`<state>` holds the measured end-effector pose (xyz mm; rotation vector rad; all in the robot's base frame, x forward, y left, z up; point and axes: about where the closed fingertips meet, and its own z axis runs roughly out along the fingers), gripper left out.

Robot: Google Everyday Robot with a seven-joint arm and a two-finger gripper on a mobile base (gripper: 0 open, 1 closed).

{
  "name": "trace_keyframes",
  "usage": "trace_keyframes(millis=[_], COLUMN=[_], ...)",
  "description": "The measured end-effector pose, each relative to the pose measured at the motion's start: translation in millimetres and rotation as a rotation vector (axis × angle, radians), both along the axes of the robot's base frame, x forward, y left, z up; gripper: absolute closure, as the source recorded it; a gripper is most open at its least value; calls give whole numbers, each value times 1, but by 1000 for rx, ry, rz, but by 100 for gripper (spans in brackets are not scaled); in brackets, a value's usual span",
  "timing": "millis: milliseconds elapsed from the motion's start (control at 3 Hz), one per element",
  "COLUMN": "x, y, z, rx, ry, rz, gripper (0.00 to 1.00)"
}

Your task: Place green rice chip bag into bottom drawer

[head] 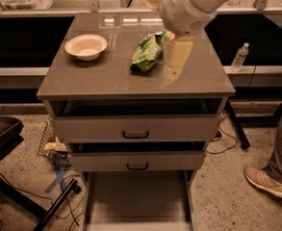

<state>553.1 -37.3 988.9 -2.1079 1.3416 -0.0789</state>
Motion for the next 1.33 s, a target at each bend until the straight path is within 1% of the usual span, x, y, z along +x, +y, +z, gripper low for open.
trace_keyframes(millis=[333, 667, 1000, 1333], x=[4, 8, 42, 87], y=[3, 7, 9, -3], z=[1, -6, -27, -41], rx=[6, -20, -80, -133], ry=[-14, -15, -52, -127], rz=[1, -17, -18, -6], gripper=[0, 0, 0, 0])
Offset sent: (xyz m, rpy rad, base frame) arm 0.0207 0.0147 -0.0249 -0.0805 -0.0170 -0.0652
